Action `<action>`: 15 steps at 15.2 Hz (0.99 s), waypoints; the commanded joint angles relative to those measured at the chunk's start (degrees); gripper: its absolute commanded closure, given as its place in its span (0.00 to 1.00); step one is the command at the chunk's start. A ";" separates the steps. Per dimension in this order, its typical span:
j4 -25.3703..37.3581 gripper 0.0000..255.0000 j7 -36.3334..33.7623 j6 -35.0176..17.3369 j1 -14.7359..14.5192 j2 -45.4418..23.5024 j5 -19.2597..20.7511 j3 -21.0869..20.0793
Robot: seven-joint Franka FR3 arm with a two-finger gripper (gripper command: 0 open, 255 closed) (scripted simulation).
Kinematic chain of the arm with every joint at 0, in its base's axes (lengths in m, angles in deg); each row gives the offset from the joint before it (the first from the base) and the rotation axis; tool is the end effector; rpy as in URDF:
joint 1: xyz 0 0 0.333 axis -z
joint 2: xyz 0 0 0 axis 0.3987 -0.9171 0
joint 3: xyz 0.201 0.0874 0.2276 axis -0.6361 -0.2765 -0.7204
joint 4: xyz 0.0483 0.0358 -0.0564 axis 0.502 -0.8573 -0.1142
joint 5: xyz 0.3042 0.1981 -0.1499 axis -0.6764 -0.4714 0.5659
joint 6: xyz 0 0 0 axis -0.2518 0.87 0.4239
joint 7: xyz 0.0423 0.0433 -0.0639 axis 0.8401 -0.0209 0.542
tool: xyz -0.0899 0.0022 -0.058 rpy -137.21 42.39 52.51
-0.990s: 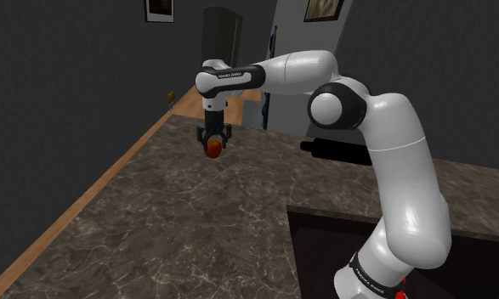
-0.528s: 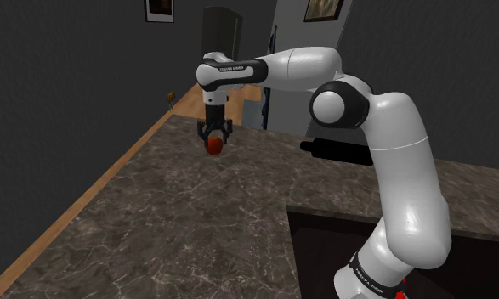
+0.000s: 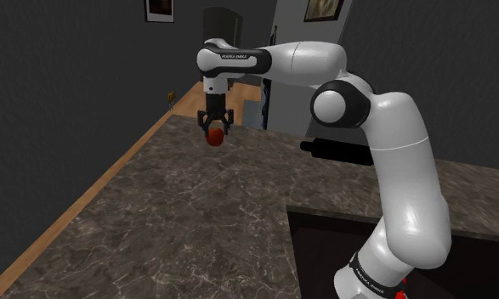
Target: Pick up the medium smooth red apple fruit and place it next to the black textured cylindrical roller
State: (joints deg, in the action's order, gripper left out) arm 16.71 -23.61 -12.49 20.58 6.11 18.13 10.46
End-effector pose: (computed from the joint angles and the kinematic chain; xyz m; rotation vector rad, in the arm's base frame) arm 0.7094 0.0365 0.4058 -3.0562 0.4190 0.4028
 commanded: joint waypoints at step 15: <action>19.57 1.00 -1.12 15.38 0.40 -4.18 -0.10 -0.20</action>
State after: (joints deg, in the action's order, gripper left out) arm 34.73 -24.60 1.76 20.99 2.37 18.05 10.30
